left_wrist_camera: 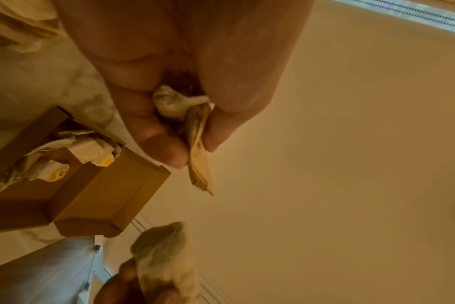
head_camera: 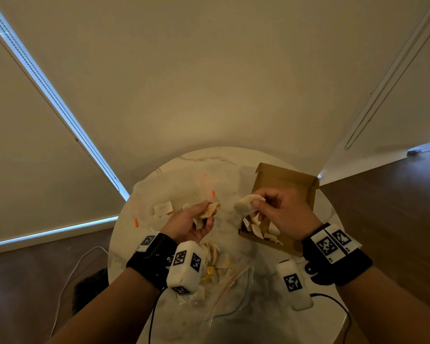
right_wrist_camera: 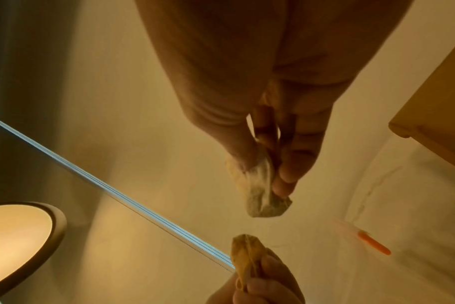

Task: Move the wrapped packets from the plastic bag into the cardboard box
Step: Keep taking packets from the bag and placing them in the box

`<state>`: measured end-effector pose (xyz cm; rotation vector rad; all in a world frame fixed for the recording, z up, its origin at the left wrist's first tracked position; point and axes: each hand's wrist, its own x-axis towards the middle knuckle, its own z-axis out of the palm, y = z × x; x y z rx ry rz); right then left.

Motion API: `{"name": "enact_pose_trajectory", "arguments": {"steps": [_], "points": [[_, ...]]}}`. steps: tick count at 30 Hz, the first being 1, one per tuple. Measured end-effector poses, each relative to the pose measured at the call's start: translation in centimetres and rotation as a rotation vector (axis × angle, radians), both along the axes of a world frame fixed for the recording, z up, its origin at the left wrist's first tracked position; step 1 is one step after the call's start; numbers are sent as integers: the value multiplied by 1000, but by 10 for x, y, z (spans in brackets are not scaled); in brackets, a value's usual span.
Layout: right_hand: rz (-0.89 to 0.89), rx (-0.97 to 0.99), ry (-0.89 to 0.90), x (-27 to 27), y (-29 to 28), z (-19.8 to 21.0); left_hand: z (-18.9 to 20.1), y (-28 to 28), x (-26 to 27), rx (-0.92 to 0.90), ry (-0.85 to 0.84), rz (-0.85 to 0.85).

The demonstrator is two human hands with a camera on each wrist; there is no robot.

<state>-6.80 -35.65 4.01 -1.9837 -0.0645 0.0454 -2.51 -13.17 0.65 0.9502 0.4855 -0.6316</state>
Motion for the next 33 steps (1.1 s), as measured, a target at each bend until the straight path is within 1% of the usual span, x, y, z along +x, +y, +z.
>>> {"name": "enact_pose_trajectory", "arguments": {"steps": [3, 5, 9, 12, 15, 20, 23, 26, 28, 31, 33], "points": [[87, -190, -92, -1, -3, 2, 1, 1, 1, -7, -2, 15], [166, -244, -138, -4, 0, 6, 3, 1, 2, -13, -8, -3], [297, -357, -244, -1, 17, 20, 6, -4, 1, 6, -31, -89], [353, -528, -308, 9, 30, 28, 9, -7, -3, 43, -71, -174], [386, -605, -320, 16, 36, 31, 10, -9, -5, 56, -92, -210], [345, -540, -302, 18, 37, 33, 8, -4, -6, 47, -101, -244], [303, -488, -247, 19, 33, 35, 2, 1, -5, 45, -97, -233], [283, -417, -171, 20, 28, 39, -1, 3, -7, 79, -142, -224], [291, -406, -132, 19, 26, 42, -3, 4, -9, 173, -228, -201], [295, -420, -102, 20, 23, 43, -1, 6, -10, 412, -484, -209], [301, -431, -86, 20, 22, 42, 8, 7, -10, 468, -612, -245]]}}
